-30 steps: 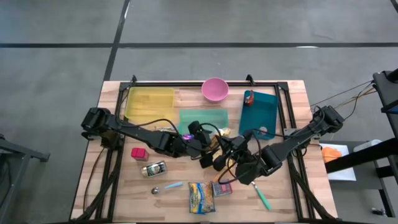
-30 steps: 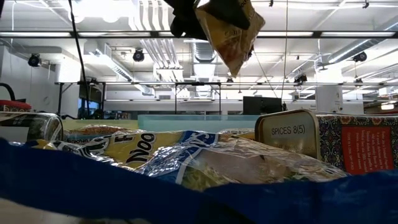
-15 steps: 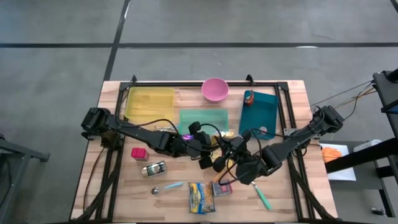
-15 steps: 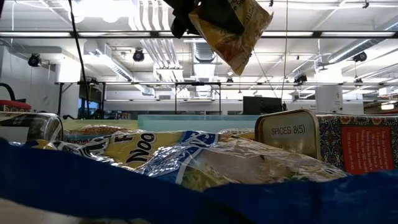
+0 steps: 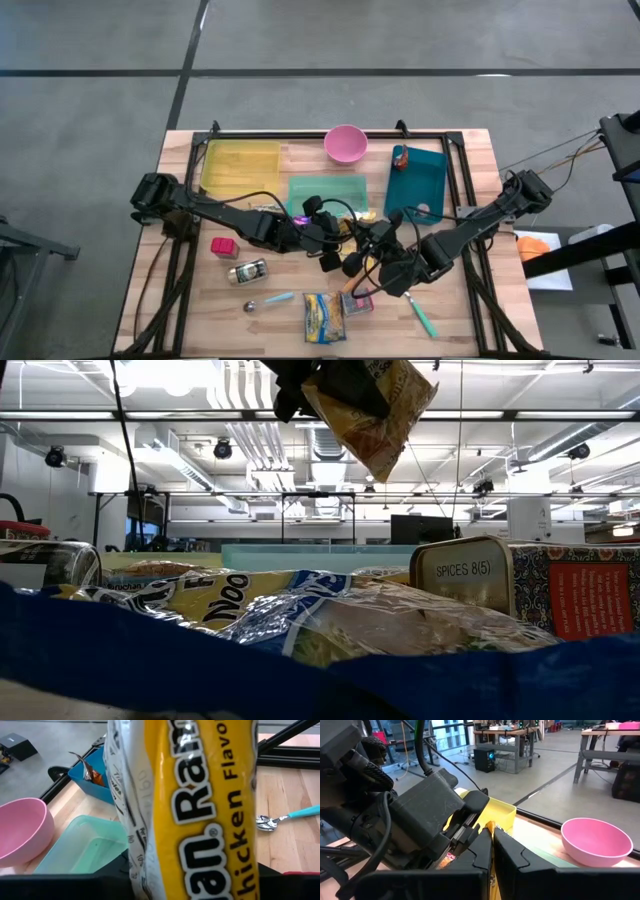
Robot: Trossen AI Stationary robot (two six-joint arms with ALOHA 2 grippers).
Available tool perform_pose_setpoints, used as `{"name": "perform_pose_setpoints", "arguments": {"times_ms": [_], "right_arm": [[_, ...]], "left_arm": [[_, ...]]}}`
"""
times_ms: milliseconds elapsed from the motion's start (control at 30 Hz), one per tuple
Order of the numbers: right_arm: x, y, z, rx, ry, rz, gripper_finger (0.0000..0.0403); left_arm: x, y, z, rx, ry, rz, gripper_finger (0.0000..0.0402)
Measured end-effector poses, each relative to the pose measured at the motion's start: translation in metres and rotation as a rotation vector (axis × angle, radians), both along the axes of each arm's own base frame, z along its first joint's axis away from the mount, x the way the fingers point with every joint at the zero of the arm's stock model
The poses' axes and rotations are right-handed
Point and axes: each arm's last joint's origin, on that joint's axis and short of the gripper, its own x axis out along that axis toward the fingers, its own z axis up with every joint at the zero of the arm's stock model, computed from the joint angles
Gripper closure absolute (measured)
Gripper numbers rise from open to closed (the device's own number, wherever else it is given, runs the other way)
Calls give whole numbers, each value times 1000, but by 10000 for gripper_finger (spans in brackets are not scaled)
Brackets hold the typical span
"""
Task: Pick & Place Food Item
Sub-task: Put the right yellow noodle pack into the yellow bin
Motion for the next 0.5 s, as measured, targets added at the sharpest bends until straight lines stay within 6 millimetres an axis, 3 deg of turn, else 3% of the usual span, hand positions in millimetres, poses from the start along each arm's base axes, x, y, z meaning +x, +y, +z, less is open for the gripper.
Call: {"name": "perform_pose_setpoints", "arguments": {"times_ms": [500], "right_arm": [[0,0,0,-45,37,5,393]], "left_arm": [[-5,1,6,-13,4,7,257]]}}
